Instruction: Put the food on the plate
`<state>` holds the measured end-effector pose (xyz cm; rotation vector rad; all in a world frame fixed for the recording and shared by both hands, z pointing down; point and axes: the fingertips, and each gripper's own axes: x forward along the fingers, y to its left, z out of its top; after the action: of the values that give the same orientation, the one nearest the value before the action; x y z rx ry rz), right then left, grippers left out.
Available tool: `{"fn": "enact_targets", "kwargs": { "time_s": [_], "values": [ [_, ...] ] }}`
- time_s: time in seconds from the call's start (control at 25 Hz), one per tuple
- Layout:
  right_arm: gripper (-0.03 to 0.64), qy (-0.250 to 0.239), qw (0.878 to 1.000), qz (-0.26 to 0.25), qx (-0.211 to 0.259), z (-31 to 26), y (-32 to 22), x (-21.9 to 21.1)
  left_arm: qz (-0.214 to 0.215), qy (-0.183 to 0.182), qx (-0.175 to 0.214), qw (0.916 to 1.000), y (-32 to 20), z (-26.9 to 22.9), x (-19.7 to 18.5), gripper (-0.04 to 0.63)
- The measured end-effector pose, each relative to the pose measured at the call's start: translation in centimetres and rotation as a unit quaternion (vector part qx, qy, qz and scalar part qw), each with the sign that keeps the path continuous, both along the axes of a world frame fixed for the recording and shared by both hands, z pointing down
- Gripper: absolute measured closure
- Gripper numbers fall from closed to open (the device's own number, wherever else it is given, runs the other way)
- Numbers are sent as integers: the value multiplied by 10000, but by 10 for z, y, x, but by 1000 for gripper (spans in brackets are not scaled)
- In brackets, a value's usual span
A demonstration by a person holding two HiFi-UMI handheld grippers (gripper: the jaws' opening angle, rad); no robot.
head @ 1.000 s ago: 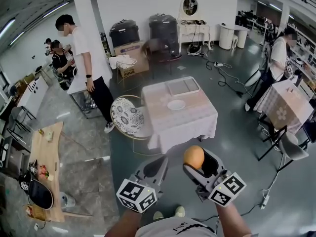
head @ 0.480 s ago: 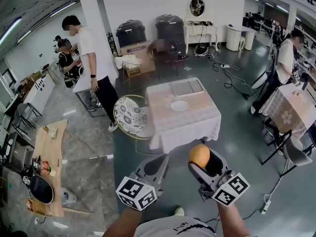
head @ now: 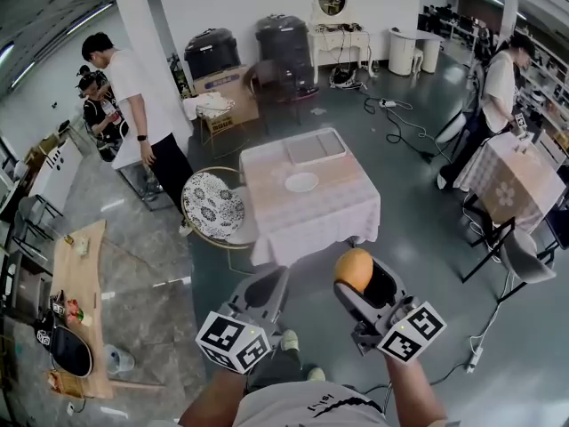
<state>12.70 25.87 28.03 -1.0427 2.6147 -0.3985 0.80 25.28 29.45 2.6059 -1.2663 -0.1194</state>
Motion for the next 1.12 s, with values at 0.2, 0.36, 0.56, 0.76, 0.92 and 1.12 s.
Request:
{"fn": "enact_targets", "kwargs": {
  "time_s": [0.2,0.36,0.56,0.76,0.92,1.12],
  "values": [
    [301,51,9999,53,-102,10,-23,2,71,-12,-34,10000,-28,9,5,592],
    [301,93,9998,74,-174,17,-63,-6,159,-35,-34,9999,-68,16,4,592],
    [301,141,9990,215,-358,31,-124,-15,247,-19,-157,9996,-128,29,-9,592],
    [301,246,9979,275,-538,47,-198,-37,370,26,-385,9986,-204,53,-23,592],
    [301,259,9974,382,-559,44,-245,-43,542,-29,-398,9977,-249,60,-23,592],
    [301,380,9964,348,-672,54,-288,-61,513,36,-471,9976,-294,72,-37,592]
  ]
}}
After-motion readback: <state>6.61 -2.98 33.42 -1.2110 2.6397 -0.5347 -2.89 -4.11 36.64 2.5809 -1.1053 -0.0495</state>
